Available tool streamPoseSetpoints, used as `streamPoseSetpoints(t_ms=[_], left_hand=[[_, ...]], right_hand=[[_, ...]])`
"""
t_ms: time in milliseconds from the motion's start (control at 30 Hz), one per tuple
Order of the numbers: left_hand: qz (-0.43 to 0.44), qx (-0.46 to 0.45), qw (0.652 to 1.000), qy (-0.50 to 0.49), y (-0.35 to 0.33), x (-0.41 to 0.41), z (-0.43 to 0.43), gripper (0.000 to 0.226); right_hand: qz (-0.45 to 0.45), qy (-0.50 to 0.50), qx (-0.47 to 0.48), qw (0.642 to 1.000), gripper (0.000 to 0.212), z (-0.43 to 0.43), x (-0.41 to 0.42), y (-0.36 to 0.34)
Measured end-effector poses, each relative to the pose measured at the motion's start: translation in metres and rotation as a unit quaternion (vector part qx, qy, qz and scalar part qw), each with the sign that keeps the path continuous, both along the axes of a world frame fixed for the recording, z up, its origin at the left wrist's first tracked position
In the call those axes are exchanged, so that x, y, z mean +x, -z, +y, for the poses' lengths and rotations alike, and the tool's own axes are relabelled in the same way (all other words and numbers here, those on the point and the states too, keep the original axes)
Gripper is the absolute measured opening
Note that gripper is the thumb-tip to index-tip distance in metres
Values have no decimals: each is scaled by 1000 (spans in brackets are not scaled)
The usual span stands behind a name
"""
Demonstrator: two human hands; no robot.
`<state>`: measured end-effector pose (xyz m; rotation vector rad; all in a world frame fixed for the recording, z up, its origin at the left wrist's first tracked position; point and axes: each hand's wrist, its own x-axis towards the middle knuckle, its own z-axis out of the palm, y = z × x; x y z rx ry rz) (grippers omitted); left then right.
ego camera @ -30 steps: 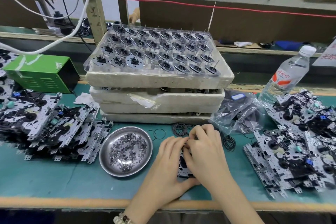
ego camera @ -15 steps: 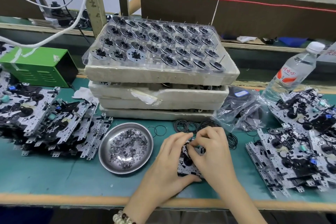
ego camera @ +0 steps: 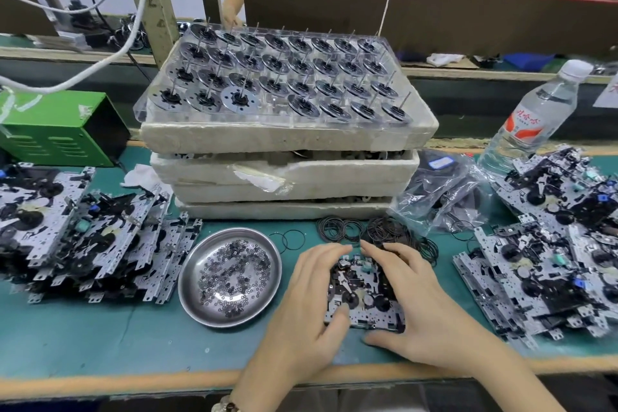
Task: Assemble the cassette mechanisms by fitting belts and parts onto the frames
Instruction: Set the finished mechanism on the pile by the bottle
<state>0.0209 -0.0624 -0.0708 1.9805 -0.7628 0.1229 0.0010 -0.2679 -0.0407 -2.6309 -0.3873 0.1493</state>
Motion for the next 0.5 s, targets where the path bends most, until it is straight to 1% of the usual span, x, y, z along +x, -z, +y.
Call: streamPoseSetpoints(t_ms=[200, 267, 400, 500], left_hand=[[-28, -20, 999, -15, 2, 1, 0, 52], [-47, -22, 998, -19, 3, 1, 0, 49], [-66, -10, 998, -16, 7, 3, -1, 48], [-79, -22, 996, -21, 8, 4, -2, 47]], right_hand=[[-43, -26, -54, 997, 106, 5, 10, 0], [-45, -26, -51, 997, 103, 8, 10, 1], [-37, -22, -45, 998, 106, 10, 12, 3], [-35, -14, -25, 999, 101, 9, 12, 3]])
